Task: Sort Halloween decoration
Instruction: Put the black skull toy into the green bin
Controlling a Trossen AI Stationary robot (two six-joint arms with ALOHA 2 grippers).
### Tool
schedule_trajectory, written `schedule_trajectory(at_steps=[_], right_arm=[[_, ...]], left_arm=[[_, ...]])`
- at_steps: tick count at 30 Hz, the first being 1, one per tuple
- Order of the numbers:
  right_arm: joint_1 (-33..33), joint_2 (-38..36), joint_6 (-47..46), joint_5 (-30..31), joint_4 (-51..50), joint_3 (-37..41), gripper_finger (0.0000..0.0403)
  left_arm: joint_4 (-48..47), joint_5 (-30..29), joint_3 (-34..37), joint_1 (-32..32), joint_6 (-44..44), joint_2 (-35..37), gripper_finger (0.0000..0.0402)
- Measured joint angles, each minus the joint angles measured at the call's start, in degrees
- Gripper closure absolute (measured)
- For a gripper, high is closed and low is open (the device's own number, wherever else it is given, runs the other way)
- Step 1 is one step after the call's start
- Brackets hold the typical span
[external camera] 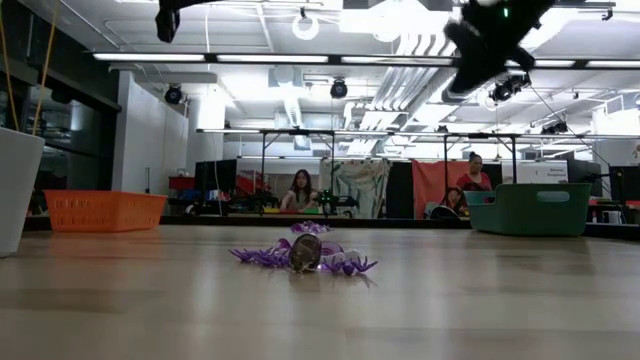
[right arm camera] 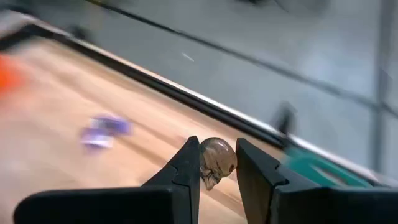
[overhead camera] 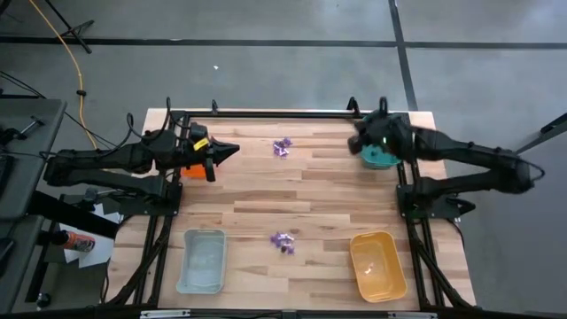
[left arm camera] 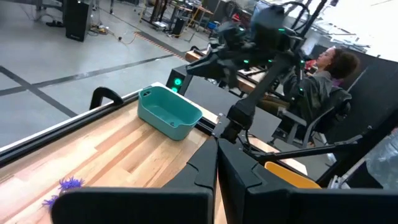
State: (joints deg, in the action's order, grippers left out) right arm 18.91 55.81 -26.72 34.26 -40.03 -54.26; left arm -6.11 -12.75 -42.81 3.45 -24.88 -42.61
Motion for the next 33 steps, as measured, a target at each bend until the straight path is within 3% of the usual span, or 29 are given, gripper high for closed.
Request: schedule_trajectory(at_steps=[7, 12, 15, 27, 33], right_arm=[[26.5, 5.6, 1.3, -13.3, -4.5, 0.0, 0.0334], [36.6, 13.0, -2.9, -19.8, -4.9, 0.0, 0.0334], [38.1, 17.4, -1.5, -23.6, -5.3, 0.0, 0.0334], [38.1, 33.5, -4.8, -25.9, -8.4, 0.0, 0.0334], [38.1, 37.9, -6.9, -26.1, -8.3, 0.0, 0.0334]], left_arm=[[0.0, -0.3, 0.0, 0.7, -0.1, 0.0, 0.0401], [0.0, -0.2, 0.0, 0.6, -2.8, 0.0, 0.0401], [0.0, -0.3, 0.0, 0.6, -3.0, 0.0, 0.0401], [-0.1, -0.2, 0.0, 0.6, -2.4, 0.0, 0.0401], [-0.1, -0.2, 0.0, 0.6, 0.4, 0.0, 0.0401]])
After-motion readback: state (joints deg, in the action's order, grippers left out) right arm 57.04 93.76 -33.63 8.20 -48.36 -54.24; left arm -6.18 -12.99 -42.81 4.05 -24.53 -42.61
